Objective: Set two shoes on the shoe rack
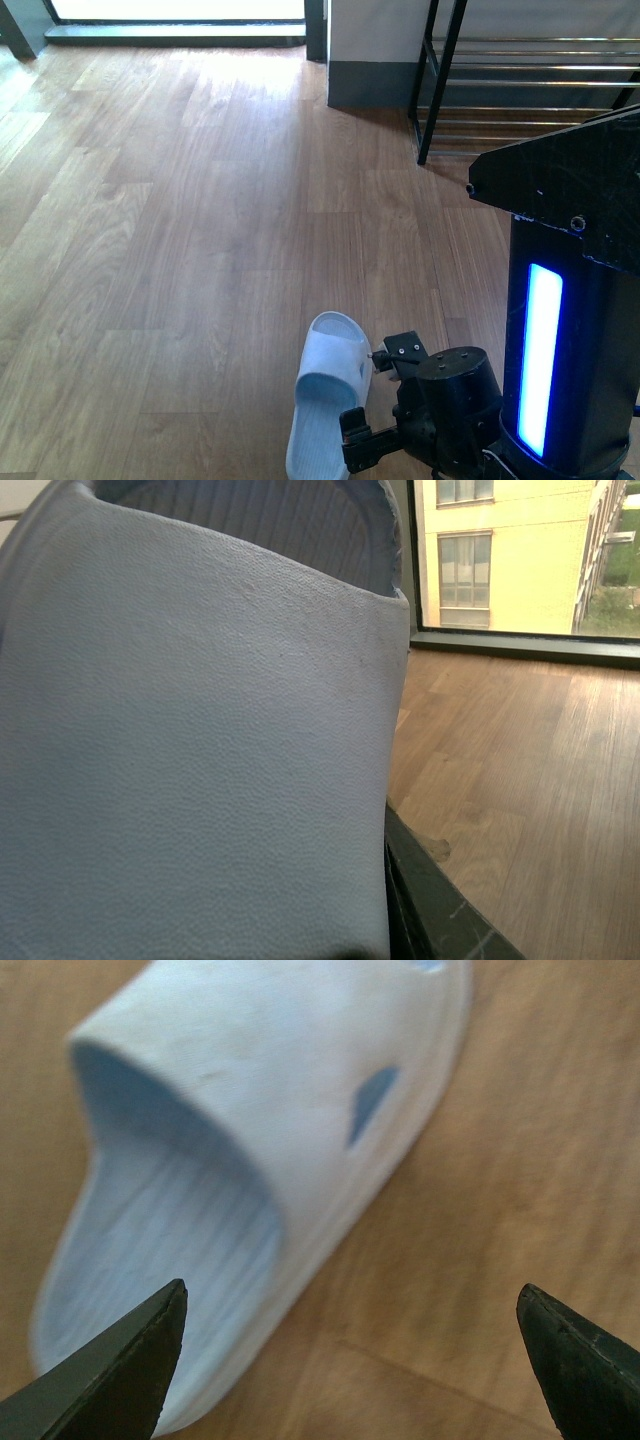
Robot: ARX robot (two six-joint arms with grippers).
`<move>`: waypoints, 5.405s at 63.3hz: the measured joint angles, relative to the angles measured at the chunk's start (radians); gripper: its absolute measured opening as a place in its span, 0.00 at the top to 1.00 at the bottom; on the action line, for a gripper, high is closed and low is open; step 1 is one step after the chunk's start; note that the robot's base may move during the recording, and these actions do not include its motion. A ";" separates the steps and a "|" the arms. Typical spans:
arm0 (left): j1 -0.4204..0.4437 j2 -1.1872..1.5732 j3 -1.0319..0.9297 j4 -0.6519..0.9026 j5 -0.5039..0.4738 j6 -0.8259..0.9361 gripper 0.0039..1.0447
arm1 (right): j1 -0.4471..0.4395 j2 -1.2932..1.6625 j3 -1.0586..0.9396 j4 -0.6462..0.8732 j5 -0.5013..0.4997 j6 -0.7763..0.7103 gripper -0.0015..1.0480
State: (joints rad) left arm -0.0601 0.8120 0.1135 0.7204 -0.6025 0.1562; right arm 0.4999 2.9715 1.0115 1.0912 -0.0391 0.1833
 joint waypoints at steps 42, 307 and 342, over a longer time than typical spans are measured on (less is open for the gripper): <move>0.000 0.000 0.000 0.000 0.000 0.000 0.98 | -0.003 0.087 0.200 -0.091 0.050 -0.017 0.09; -0.001 0.000 0.000 0.000 0.000 0.000 0.98 | -0.889 -2.731 -0.964 -1.181 -0.648 -0.590 0.98; -0.001 0.000 0.000 0.000 0.000 0.000 0.98 | -0.890 -2.731 -0.965 -1.182 -0.650 -0.596 0.98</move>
State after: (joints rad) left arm -0.0608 0.8116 0.1135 0.7204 -0.6025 0.1566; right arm -0.3897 0.2401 0.0467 -0.0910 -0.6888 -0.4126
